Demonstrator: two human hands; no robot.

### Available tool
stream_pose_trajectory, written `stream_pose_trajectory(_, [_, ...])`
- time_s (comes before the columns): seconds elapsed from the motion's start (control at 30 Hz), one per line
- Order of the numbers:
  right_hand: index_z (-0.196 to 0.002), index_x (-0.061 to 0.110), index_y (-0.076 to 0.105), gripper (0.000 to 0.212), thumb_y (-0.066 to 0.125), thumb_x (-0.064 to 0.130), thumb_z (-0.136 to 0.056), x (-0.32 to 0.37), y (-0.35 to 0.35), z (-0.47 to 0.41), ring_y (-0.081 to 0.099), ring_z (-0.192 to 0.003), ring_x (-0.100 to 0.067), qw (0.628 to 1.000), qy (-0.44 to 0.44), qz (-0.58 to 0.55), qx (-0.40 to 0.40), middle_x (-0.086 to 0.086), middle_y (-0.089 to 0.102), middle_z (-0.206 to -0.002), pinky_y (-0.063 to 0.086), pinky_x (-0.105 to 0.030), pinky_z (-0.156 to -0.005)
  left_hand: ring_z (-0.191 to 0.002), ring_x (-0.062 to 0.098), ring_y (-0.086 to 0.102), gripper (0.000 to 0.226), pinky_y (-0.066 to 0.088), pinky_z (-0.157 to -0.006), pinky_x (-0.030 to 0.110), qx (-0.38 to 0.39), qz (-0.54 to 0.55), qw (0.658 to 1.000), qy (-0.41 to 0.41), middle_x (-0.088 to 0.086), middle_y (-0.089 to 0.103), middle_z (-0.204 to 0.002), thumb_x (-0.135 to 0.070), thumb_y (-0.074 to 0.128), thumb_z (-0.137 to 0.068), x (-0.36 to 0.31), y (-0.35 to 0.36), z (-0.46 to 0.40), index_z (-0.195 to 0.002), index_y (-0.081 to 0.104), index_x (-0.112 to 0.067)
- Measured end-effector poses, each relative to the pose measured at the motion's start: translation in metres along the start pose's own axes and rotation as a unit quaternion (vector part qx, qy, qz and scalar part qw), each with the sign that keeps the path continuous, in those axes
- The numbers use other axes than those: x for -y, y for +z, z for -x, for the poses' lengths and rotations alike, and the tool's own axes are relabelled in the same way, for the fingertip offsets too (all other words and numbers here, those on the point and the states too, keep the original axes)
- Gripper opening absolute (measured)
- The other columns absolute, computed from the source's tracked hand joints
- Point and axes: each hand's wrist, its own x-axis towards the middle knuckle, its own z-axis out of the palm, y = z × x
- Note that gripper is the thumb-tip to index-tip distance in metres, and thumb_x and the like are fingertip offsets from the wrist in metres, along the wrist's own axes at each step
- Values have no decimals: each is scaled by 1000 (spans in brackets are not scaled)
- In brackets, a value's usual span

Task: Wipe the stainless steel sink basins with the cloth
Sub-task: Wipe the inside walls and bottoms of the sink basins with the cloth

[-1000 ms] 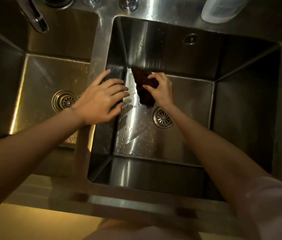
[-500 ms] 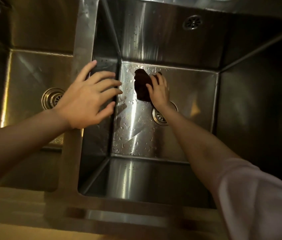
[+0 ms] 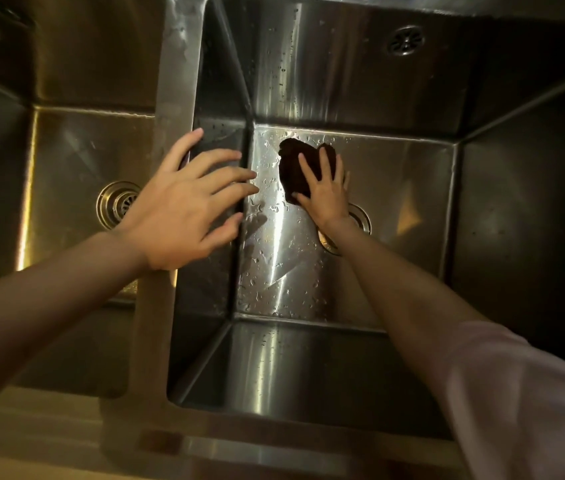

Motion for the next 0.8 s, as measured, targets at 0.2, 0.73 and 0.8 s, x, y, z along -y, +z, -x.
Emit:
stream_pose_trajectory(0.2, [-151, 32, 12, 86, 42, 72, -82, 3, -1, -11, -4, -147, -38, 997, -6, 75, -9, -10, 9, -160, 0, -70, -111, -134, 26, 42, 45, 8, -119, 51, 3, 4, 1000, 1, 3, 59, -131, -38, 36, -94, 0, 0, 0, -124, 61, -15])
stream_pose_trajectory(0.73, [-151, 37, 4, 65, 43, 41, -98, -5, 12, -3, -5, -146, -42, 991, -85, 101, -5, -10, 2, -161, 12, -65, -114, -134, 25, 42, 44, 11, -118, 51, 15, 1, 1000, -2, 1, 59, -132, -35, 34, -97, 2, -1, 0, -129, 59, -19])
stream_pose_trajectory(0.8, [-150, 38, 8, 61, 42, 36, -99, -6, 8, -10, -3, -146, -42, 992, -84, 89, -10, -9, 5, -161, 12, -64, -115, -134, 25, 42, 43, 11, -118, 51, 14, 2, 1000, -1, 1, 59, -132, -35, 35, -96, 2, -1, -1, -128, 59, -19])
